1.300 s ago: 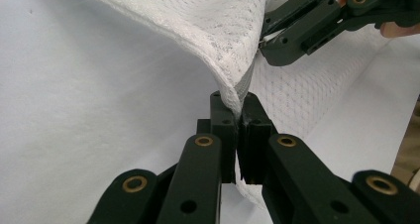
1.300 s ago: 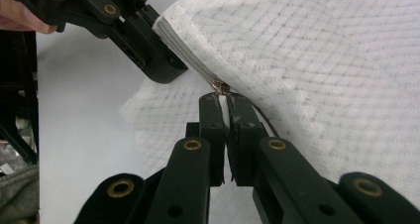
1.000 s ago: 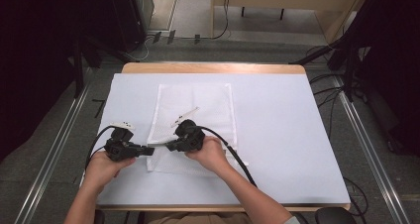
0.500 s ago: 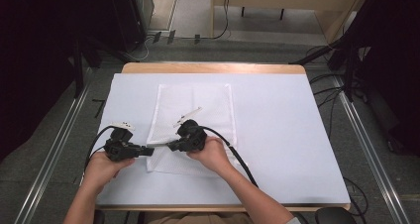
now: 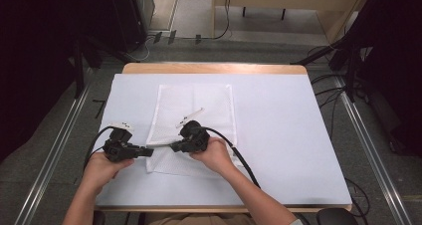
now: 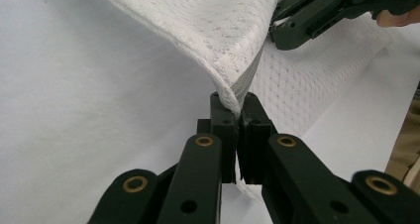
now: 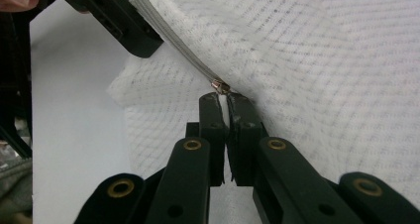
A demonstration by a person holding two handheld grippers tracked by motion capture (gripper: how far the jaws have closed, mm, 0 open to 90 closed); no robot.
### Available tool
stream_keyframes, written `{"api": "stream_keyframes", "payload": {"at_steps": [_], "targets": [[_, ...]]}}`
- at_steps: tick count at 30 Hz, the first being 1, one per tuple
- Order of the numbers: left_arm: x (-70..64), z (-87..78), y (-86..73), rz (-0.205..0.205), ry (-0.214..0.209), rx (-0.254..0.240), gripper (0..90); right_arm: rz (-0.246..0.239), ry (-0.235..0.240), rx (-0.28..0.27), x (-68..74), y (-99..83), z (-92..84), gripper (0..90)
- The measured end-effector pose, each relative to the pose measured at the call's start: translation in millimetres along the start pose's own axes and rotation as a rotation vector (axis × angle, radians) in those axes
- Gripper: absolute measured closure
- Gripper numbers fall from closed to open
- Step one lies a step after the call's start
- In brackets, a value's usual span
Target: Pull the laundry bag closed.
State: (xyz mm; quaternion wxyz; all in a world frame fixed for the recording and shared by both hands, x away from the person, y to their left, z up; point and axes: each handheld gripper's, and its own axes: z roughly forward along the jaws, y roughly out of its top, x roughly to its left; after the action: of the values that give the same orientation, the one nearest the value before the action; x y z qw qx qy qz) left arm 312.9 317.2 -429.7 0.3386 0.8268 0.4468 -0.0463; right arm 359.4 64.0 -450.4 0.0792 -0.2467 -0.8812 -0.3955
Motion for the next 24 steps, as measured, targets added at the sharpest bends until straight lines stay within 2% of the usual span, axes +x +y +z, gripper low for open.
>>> {"api": "stream_keyframes", "payload": {"at_steps": [6,11,24], "targets": [[0.8,-0.7,-0.3,-0.003,-0.008,0.001,88.2,-0.003,-0.009,0.006,-1.2,-1.7,-1.6,88.2],[2.3,-1.8,-1.6,0.004,-0.009,-0.001,88.2,0.023,-0.003,0.010,-5.5,-6.0,-4.6,88.2],[2.4,-1.7,-2.9,-0.003,-0.019,-0.005,88.2,0.017,-0.016,0.012,-9.3,-10.6,-10.6,88.2]]}}
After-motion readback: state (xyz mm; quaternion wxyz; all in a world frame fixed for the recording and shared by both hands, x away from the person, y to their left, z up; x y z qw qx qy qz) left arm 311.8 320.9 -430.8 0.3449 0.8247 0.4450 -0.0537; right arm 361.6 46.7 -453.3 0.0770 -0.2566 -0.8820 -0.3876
